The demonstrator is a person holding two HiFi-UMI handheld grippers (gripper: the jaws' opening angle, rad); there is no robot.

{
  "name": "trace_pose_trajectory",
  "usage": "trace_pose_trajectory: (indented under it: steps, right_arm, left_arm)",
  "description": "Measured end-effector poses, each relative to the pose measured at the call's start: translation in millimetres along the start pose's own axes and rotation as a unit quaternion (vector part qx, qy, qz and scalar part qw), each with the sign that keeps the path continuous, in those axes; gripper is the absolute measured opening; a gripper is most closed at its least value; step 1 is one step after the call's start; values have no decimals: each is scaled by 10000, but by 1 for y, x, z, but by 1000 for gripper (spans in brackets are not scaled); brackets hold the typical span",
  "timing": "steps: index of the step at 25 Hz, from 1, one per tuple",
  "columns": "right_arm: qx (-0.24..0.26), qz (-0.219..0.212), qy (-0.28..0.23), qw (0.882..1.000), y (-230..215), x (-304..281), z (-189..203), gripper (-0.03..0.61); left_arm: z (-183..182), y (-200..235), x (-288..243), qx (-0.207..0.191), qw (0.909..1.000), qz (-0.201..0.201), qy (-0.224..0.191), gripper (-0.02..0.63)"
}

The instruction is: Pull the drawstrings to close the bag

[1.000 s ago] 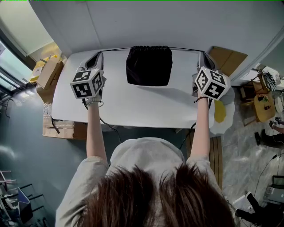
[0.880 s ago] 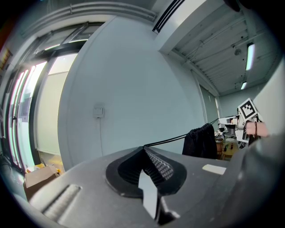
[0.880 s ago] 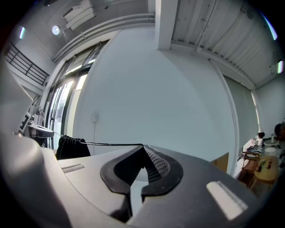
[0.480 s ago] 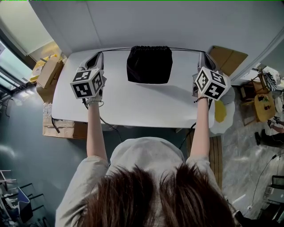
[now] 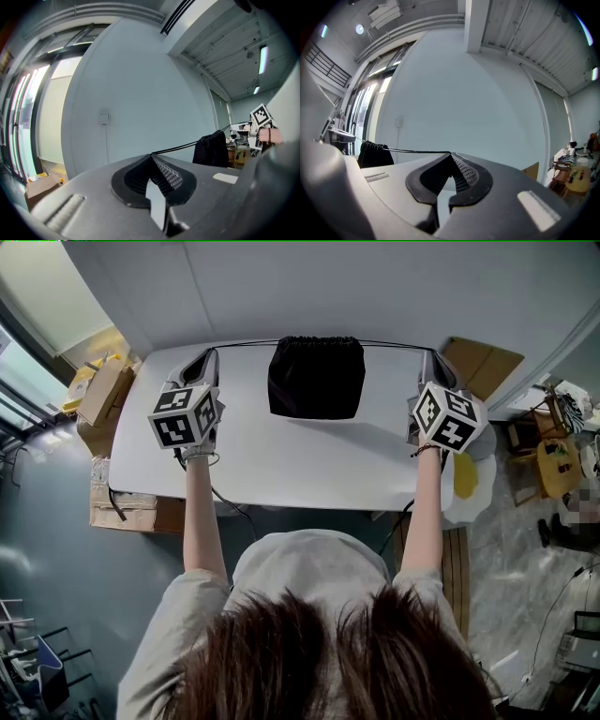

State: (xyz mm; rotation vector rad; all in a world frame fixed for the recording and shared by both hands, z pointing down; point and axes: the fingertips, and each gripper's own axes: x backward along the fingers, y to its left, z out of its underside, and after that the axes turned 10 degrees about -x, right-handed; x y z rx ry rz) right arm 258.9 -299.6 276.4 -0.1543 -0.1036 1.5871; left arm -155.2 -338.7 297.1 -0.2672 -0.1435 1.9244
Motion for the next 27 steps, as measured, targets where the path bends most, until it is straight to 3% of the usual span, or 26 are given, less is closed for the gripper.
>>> trace_pose_trajectory:
  steps: [9, 27]
  right_arm:
    - [297, -56, -171, 9994, 5, 2, -7, 12]
    - [354, -59, -329, 9988, 6, 5, -14, 12]
  left_arm:
    - [-3, 4, 2, -92, 9999, -67, -68, 0]
    - [-11, 4, 4, -200, 9995, -95, -218, 0]
